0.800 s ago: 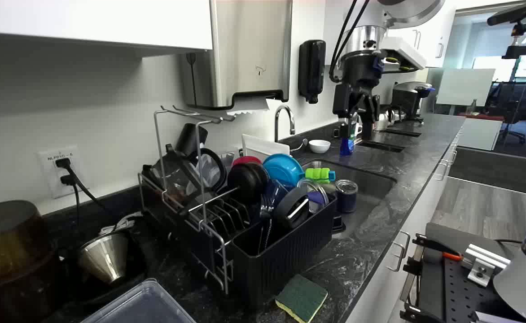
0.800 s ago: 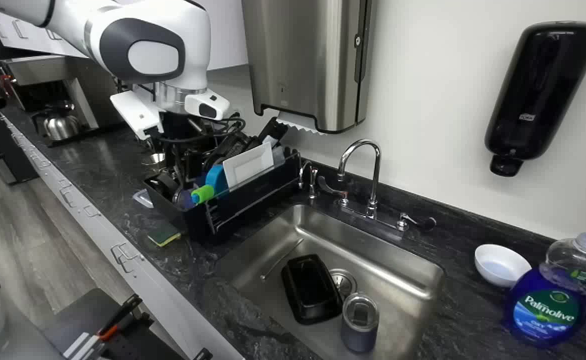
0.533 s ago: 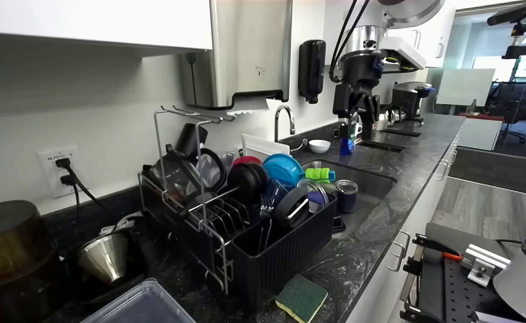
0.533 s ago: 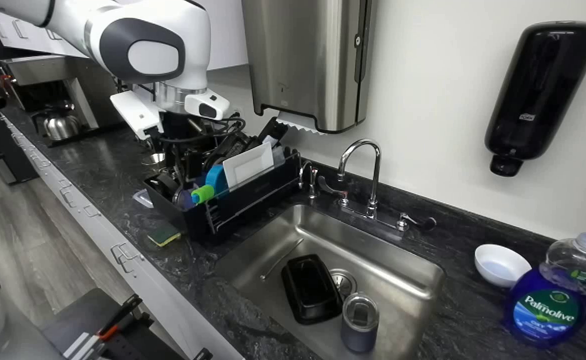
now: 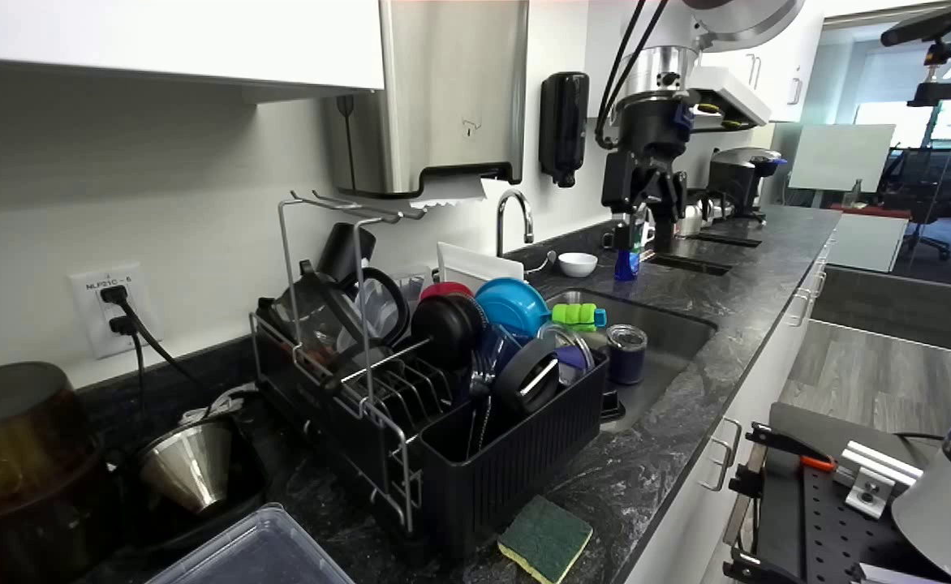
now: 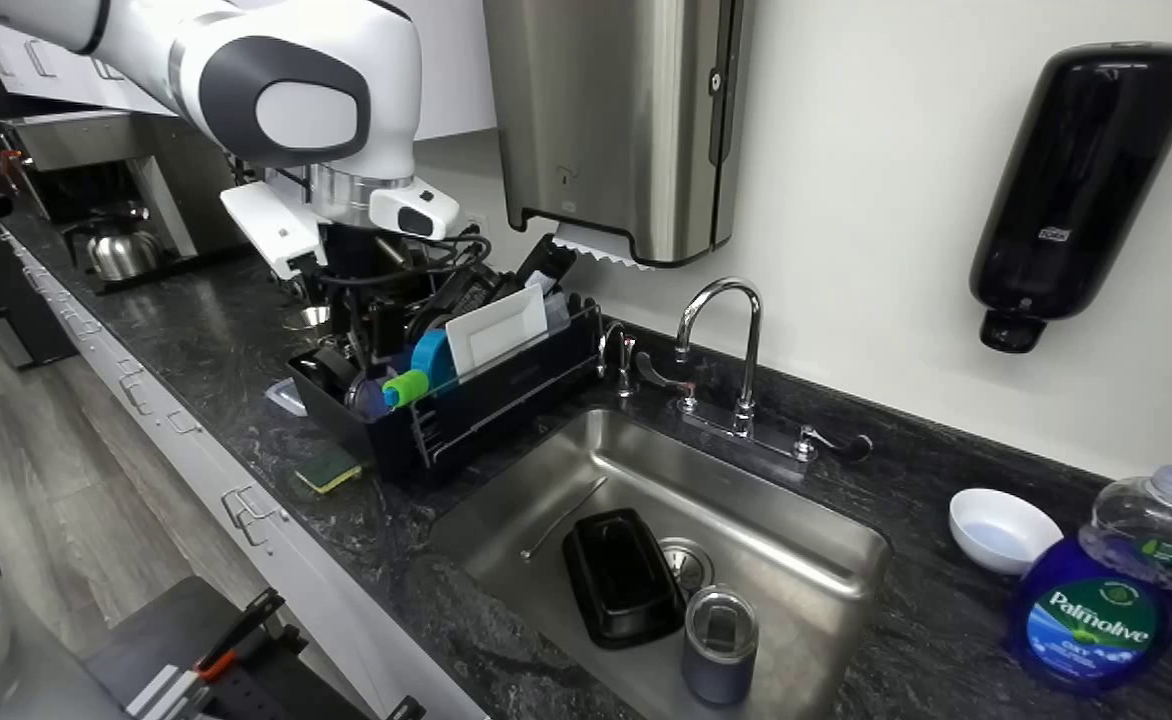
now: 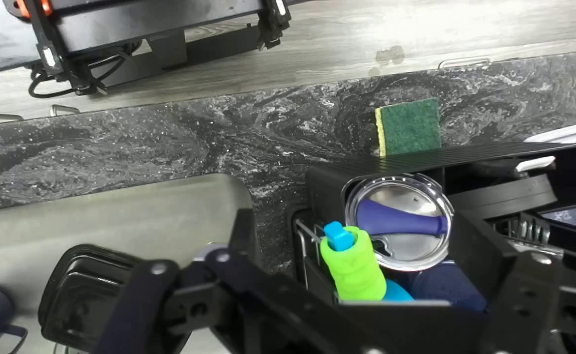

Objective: Take the lid off the travel mug and put it on the black Tupperware

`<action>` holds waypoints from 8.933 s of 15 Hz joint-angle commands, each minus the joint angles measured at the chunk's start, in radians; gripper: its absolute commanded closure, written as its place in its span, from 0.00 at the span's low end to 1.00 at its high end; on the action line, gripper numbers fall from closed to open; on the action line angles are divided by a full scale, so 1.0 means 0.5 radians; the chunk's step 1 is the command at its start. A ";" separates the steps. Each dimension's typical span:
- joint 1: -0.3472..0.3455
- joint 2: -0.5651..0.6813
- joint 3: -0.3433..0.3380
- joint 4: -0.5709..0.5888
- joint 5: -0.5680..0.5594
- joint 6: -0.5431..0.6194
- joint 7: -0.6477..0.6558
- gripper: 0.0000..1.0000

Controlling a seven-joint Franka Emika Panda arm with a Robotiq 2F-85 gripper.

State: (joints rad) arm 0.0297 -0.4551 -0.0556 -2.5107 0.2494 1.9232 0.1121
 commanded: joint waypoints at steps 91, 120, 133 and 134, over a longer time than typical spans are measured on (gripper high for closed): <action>-1.158 2.192 -0.163 1.608 -0.449 0.636 -2.519 0.00; -1.277 2.843 -0.014 2.431 -0.325 -0.188 -2.971 0.00; -1.135 2.810 -0.112 2.471 -0.503 -0.461 -2.817 0.00; -1.138 2.812 -0.109 2.462 -0.489 -0.417 -2.811 0.00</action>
State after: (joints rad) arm -0.5479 0.9495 -0.0988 -1.2829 0.0100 1.7089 -1.3058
